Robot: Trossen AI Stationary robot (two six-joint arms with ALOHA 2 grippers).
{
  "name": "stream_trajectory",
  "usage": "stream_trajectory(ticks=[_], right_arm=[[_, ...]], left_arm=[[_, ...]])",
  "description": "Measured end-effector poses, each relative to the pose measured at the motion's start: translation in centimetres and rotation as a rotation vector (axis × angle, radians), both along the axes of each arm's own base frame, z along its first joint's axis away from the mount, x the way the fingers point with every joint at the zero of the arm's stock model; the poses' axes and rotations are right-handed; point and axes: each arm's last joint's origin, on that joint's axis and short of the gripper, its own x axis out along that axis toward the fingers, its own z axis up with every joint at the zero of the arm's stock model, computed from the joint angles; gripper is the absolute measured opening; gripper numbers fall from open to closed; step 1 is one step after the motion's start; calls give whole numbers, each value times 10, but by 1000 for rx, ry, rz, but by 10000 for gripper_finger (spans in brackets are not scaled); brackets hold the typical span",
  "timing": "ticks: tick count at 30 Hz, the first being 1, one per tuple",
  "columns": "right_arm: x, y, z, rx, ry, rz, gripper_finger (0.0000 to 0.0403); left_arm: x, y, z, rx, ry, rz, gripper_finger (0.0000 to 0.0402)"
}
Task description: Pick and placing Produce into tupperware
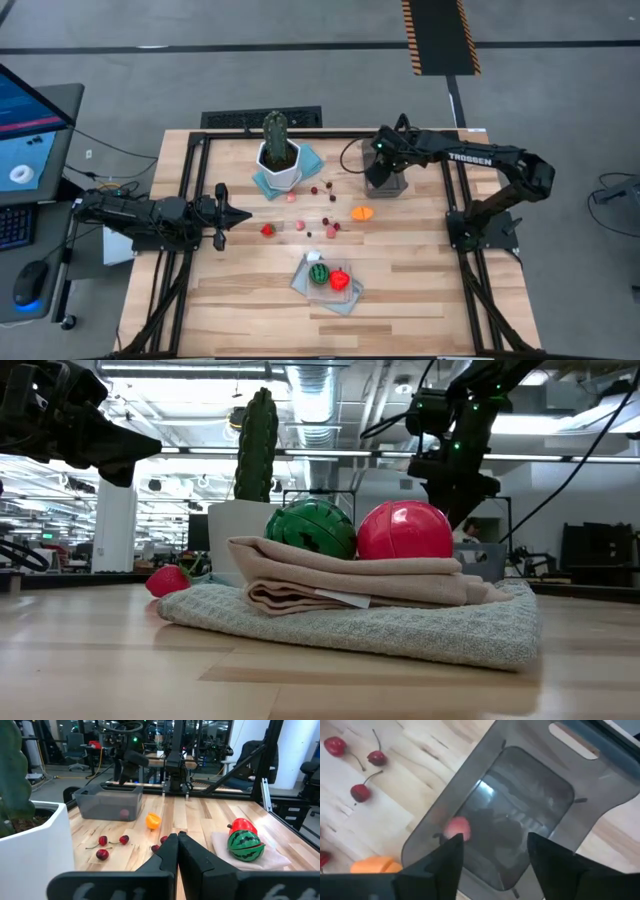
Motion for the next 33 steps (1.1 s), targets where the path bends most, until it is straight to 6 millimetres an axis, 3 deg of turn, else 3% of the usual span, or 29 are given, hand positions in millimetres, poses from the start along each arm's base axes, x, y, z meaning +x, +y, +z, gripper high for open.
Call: stream_trajectory(ticks=[6,15,24,33], right_arm=[[4,8,1,-7,-7,41,270],[25,48,11,-56,-16,300,270],[38,92,16,-146,18,694,270],[46,112,19,-200,-34,812,270]], left_arm=[[0,0,0,0,0,0,0],[0,0,0,0,0,0,0],[0,0,0,0,0,0,0],[0,0,0,0,0,0,0]])
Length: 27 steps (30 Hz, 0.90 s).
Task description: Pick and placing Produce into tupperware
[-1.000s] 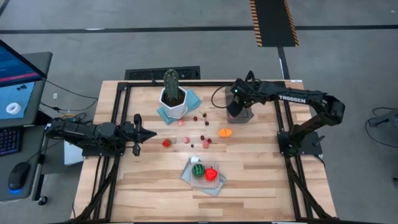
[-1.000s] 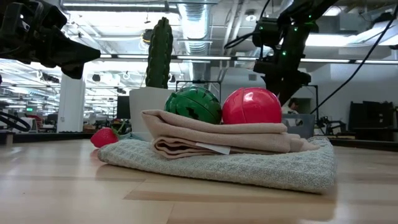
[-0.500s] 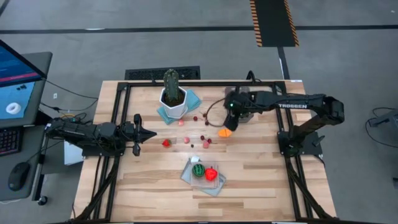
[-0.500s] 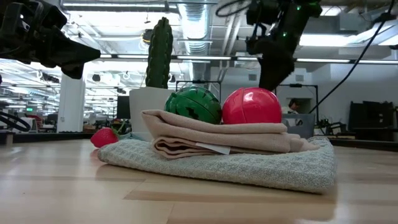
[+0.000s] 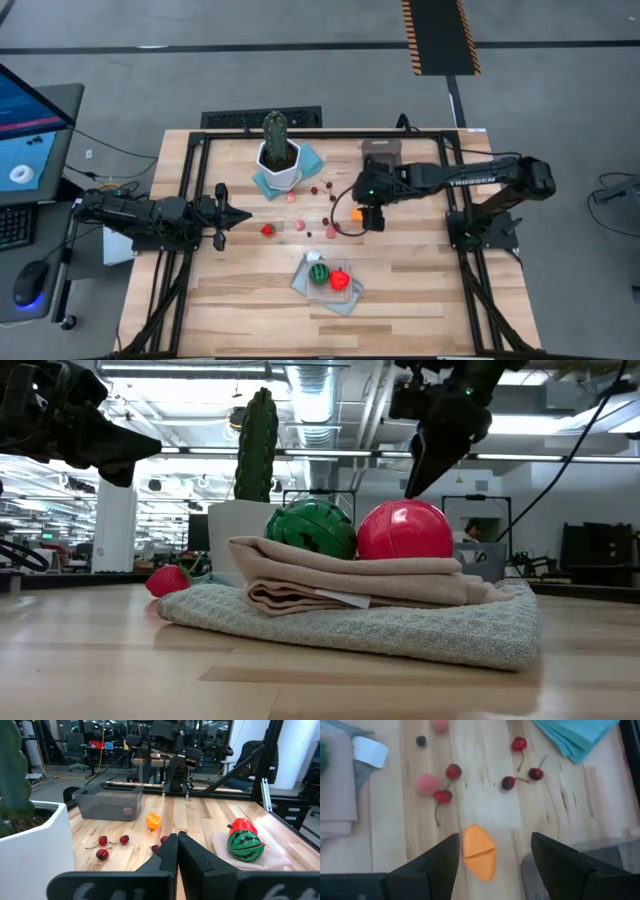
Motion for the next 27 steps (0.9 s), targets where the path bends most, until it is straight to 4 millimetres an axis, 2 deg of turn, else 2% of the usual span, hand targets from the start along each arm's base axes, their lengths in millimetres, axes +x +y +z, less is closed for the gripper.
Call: stream_trajectory(ticks=[5,10,14,16,18,20,27], right_arm=[[3,9,1,-65,-9,144,270],[7,12,1,-75,-35,168,270],[12,10,-14,-65,30,150,270],[23,9,-24,-76,38,167,270],[21,9,-40,-80,143,181,270],[31,9,-47,-95,125,182,270],[36,10,-81,-94,283,218,270]], left_arm=[[0,0,0,0,0,0,0],[0,0,0,0,0,0,0],[0,0,0,0,0,0,0],[0,0,0,0,0,0,0],[0,0,0,0,0,1,0],[0,0,0,0,0,-1,0],[1,0,-1,3,18,-4,0]])
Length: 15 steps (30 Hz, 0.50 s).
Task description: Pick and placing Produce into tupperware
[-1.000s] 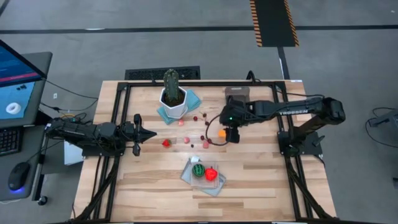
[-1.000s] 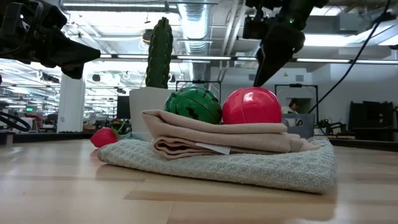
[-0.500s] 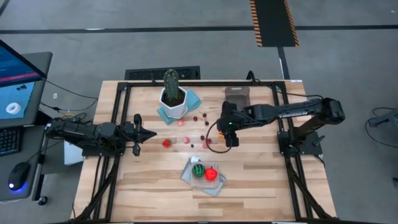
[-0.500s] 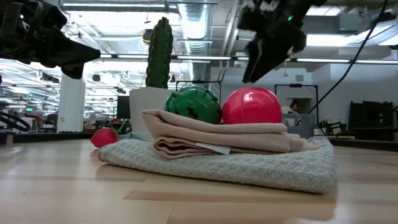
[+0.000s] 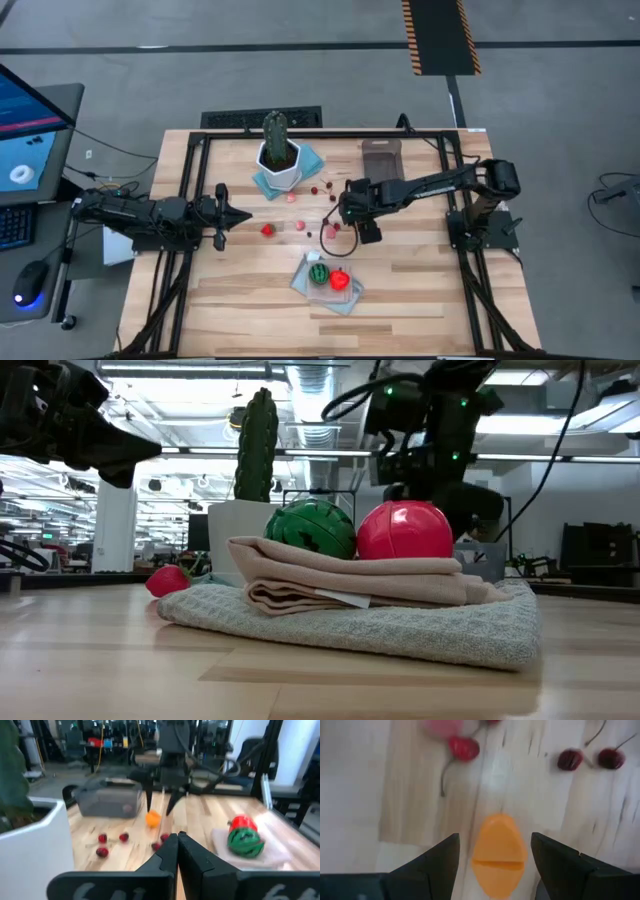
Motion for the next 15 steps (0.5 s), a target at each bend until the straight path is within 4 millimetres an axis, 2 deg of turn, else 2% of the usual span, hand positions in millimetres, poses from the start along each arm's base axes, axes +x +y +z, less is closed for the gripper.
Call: stream_trajectory(ticks=[4,15], right_arm=[[3,2,-13,-1,43,15,270],[-1,2,-19,1,110,14,270]], left_arm=[[0,0,0,1,3,0,0],[0,0,0,0,1,0,0]])
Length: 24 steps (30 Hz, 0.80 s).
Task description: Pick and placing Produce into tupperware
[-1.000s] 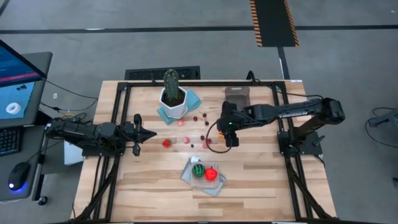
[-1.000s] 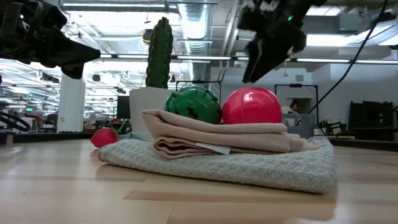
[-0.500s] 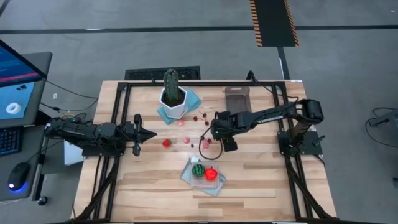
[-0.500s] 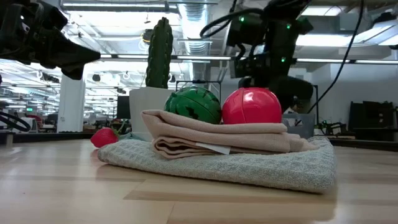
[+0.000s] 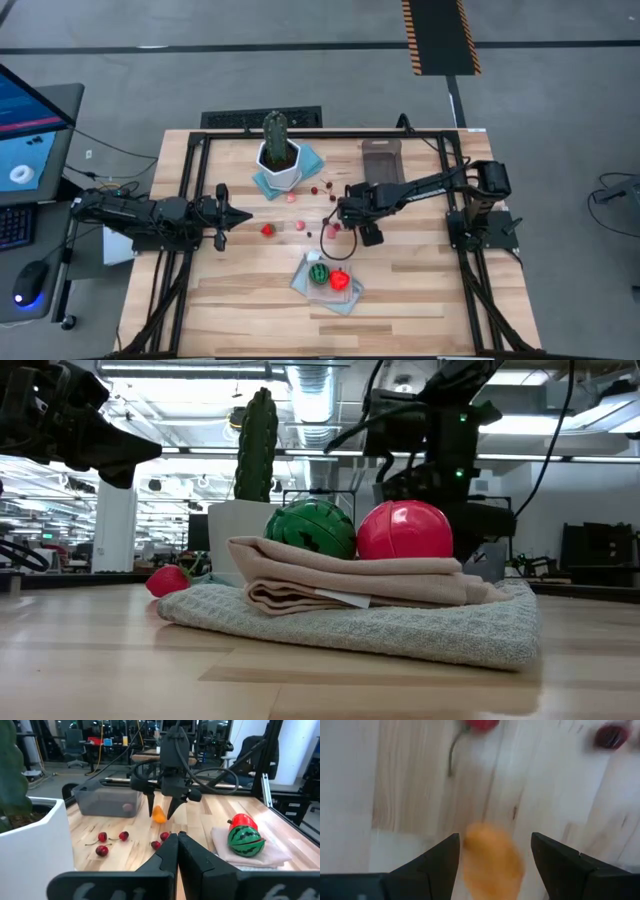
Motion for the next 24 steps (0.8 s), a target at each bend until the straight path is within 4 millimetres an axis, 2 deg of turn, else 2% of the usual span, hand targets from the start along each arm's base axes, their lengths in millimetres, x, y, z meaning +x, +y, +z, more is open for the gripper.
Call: stream_trajectory(ticks=[24], right_arm=[[-4,0,-1,7,42,-26,269]], left_arm=[[0,0,0,0,0,0,0]])
